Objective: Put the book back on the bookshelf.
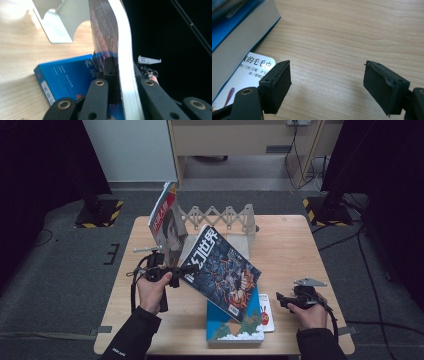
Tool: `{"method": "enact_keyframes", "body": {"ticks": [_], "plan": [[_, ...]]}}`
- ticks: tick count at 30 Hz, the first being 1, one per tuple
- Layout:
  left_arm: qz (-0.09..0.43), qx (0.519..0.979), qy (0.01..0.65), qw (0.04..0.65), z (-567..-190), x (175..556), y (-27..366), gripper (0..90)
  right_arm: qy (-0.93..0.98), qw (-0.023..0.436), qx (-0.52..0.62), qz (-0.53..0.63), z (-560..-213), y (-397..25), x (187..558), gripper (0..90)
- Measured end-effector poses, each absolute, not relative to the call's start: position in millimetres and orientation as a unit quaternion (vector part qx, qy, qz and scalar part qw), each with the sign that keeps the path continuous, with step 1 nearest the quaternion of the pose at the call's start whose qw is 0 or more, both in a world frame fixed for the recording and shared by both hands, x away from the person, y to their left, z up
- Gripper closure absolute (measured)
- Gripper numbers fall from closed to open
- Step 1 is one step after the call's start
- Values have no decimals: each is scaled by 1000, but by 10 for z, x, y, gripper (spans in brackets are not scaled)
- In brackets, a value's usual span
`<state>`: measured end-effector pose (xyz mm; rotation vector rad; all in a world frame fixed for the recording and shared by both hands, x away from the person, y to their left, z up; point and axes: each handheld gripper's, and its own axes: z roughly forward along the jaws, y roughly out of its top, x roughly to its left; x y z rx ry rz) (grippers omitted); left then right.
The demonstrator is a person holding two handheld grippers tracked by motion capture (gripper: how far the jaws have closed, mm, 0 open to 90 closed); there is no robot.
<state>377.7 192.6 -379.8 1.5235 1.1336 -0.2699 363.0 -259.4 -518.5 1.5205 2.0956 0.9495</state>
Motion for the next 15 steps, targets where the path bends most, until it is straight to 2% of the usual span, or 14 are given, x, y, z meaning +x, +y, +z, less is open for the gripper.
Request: {"method": "enact_keyframes", "body": {"ticks": [15], "plan": [[-29,658,482,578,-3100,3846,2166,819,755,189,548,306,-5259,-2644,3661,215]]}}
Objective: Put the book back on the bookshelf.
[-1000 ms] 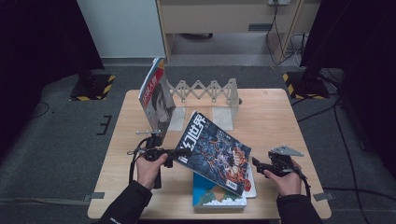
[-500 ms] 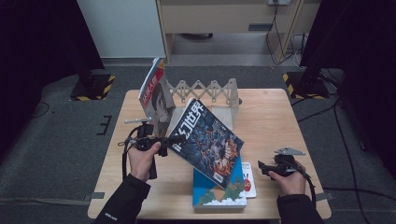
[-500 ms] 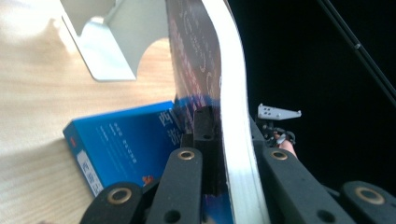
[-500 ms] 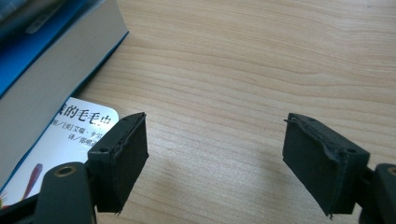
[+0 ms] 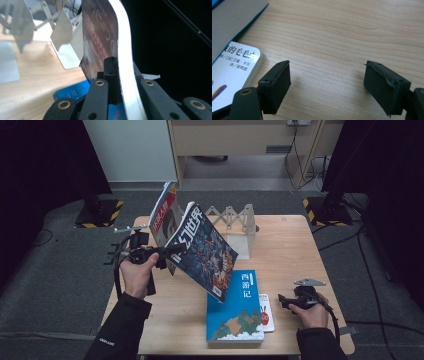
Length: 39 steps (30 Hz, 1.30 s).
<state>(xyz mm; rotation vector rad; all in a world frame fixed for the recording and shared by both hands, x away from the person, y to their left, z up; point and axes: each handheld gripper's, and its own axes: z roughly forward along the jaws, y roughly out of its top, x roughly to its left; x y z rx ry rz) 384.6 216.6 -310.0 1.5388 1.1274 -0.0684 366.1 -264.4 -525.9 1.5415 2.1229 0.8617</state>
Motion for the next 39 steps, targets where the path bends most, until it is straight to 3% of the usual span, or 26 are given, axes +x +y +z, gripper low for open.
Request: {"method": "enact_keyframes", "body": {"ticks": [8,13,21,39], "plan": [[14,660,491,568,-2917,3796,2365,819,759,193,544,300,-5286,-2670,3671,194],[35,665,501,553,-2879,3778,2493,819,769,199,529,298,-5320,-2631,3667,106],[77,674,516,524,-2803,3780,2642,819,765,209,524,309,-5357,-2626,3657,75],[163,679,542,467,-2677,4130,2450,820,763,214,520,318,-5390,-2621,3647,35]]}}
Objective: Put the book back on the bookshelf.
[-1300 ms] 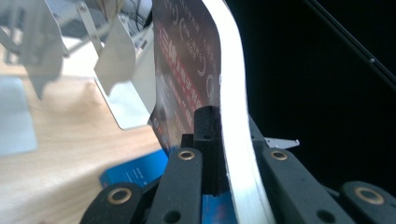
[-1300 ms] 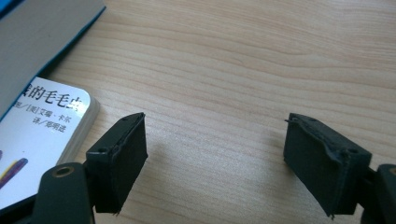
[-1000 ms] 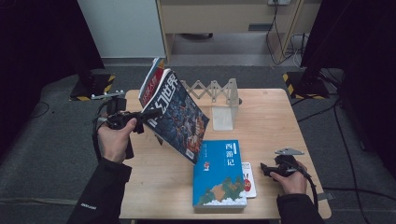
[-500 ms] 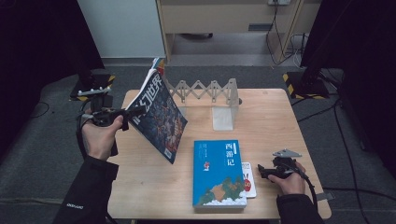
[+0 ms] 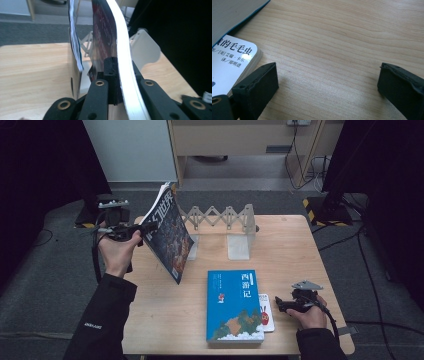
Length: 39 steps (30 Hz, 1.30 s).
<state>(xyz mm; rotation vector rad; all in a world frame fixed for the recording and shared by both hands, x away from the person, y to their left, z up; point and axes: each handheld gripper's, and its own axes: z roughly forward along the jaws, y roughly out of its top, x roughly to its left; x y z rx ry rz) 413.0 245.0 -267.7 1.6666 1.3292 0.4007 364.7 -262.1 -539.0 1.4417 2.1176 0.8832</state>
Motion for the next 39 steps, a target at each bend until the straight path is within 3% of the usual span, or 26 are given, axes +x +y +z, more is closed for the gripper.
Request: {"method": "enact_keyframes", "body": {"ticks": [25,39], "plan": [[265,669,552,421,-2749,4623,1979,820,765,212,518,318,-5390,-2619,3655,23],[288,673,554,396,-2928,4872,1807,820,765,212,518,319,-5393,-2616,3659,19]]}}
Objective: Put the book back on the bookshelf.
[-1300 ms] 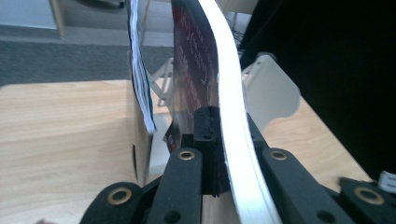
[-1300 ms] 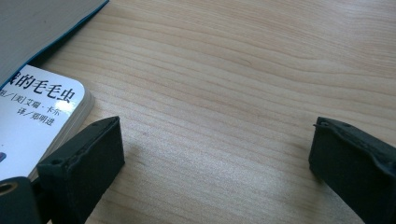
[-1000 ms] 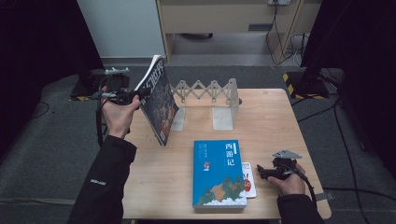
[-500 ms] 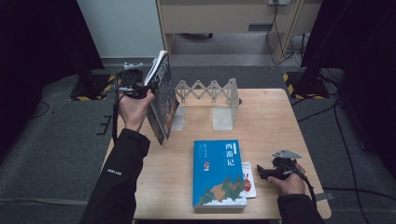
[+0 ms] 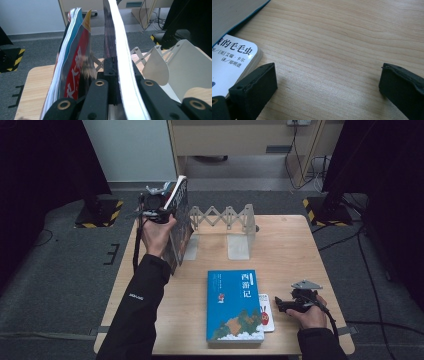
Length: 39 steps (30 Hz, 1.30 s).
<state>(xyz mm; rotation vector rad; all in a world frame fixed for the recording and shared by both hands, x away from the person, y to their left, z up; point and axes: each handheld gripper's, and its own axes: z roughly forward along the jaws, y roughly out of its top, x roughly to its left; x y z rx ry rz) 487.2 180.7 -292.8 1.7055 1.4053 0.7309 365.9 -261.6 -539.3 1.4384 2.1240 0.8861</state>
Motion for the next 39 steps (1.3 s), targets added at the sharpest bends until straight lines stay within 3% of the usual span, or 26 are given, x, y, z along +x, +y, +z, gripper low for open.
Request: {"method": "enact_keyframes", "body": {"ticks": [12,39], "plan": [[310,674,560,368,-3100,5038,1751,820,763,212,521,320,-5394,-2610,3662,15],[369,662,550,351,-3349,4985,1711,817,763,210,521,318,-5393,-2609,3662,14]]}}
